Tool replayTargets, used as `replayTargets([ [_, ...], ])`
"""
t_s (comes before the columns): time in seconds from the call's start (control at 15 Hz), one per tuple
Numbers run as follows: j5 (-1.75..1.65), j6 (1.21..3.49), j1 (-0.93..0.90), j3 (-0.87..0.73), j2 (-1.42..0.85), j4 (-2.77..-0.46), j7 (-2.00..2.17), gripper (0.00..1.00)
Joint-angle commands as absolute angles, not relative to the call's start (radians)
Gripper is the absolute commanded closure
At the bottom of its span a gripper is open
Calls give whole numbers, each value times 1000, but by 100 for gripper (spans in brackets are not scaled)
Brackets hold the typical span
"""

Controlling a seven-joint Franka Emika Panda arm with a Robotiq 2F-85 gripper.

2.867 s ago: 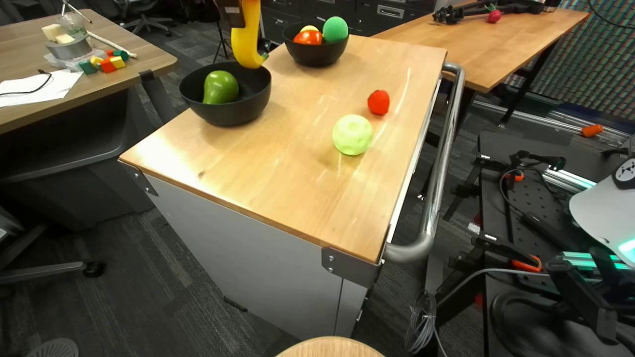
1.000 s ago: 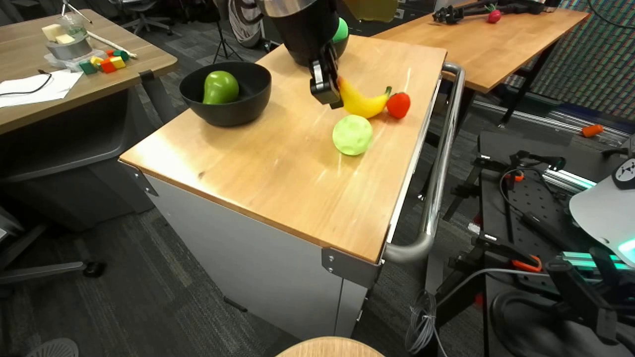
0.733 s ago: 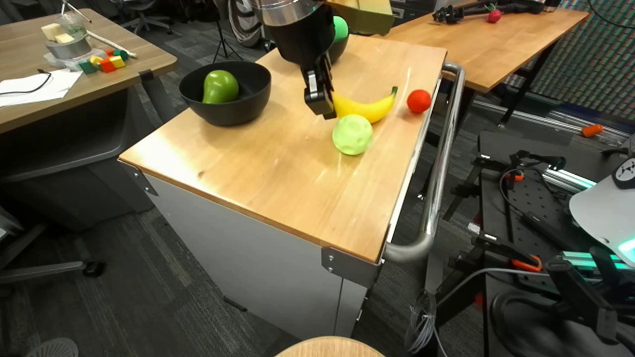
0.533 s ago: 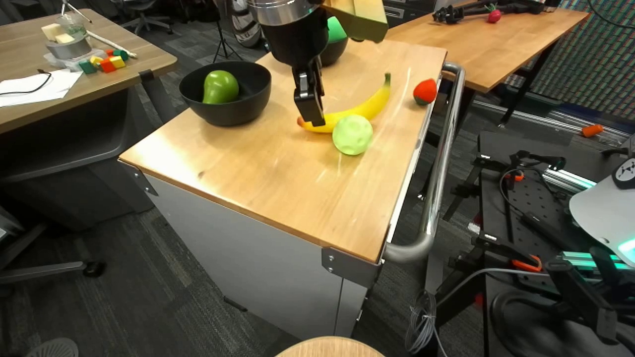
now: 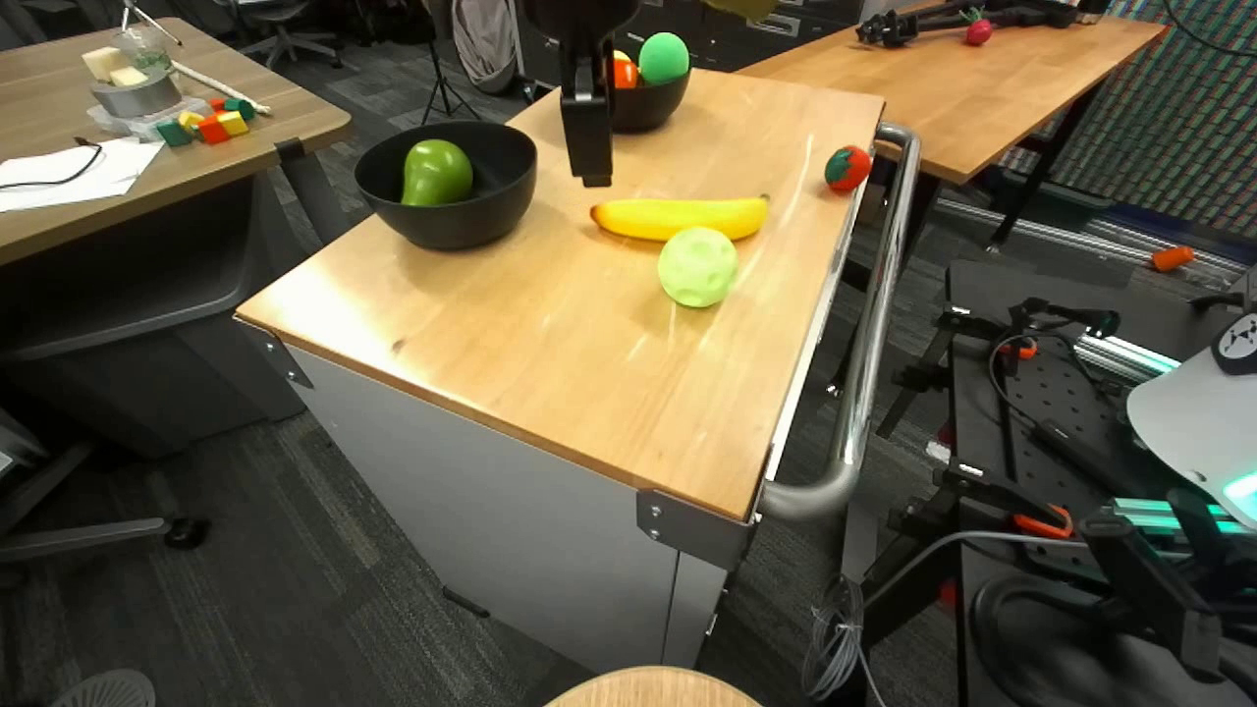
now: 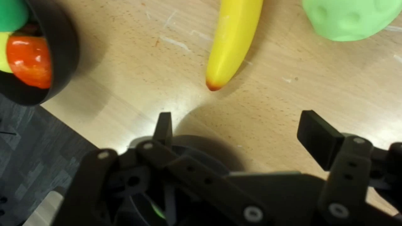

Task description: Take the fruits out of the left and right bowl respectively and put them on the table

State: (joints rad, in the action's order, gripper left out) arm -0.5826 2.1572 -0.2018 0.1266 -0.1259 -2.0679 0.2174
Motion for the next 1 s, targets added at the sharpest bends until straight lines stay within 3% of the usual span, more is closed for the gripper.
replayTargets([
  [0.0,-603,2165,-187,120,-5,-2136,254,0],
  [0.4,-482,2139,-97,66,150,-2246,167,0],
  [0.93,-572,2212,-102,101,-67,-2097,273,0],
])
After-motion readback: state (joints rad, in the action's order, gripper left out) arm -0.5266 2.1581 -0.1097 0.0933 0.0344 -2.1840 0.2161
